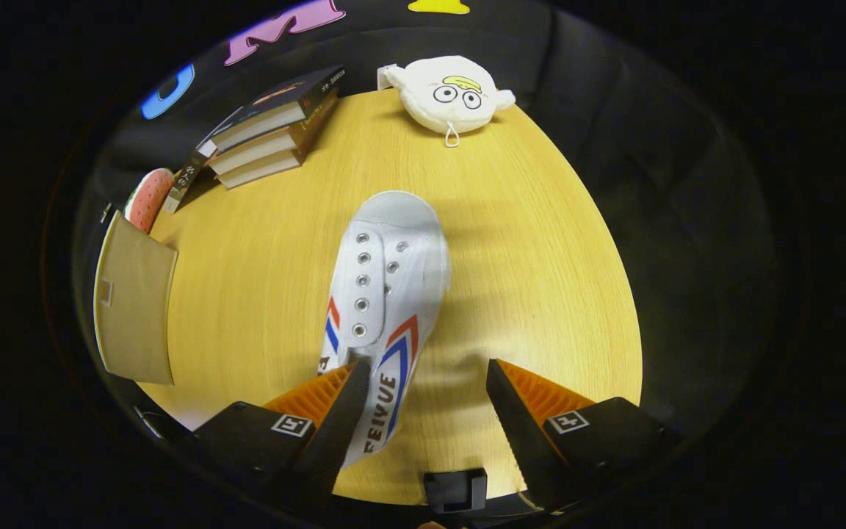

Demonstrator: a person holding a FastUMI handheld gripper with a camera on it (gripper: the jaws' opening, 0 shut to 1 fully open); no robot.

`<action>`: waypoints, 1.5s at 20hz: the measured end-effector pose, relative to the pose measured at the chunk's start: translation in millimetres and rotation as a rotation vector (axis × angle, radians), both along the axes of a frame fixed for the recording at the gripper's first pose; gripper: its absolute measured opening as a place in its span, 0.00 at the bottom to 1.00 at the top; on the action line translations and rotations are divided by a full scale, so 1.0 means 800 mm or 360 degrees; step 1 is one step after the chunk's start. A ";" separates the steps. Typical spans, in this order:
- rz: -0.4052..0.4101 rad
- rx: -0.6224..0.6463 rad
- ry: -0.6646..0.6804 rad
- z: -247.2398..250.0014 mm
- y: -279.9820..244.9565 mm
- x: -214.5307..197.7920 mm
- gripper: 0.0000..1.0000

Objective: Open the storage box then place both shoes into the box .Put the left shoe in first, then the right shoe, with the right side of both shoes facing outward in a uniform manner.

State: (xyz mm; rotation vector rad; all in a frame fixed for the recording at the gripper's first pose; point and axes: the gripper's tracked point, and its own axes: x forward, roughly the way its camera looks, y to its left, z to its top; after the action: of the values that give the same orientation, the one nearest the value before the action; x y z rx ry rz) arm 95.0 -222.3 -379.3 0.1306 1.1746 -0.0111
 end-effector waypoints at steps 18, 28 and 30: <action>-0.0206 0.0348 0.0039 0.023 0.052 -0.013 0.06; -0.0204 0.0416 -0.0128 0.156 0.152 -0.042 0.06; -0.0160 0.0433 -0.0168 0.186 0.186 -0.044 0.06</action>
State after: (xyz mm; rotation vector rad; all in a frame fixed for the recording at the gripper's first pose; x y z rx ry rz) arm 59.6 -73.2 -230.8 0.4255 1.0591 0.0665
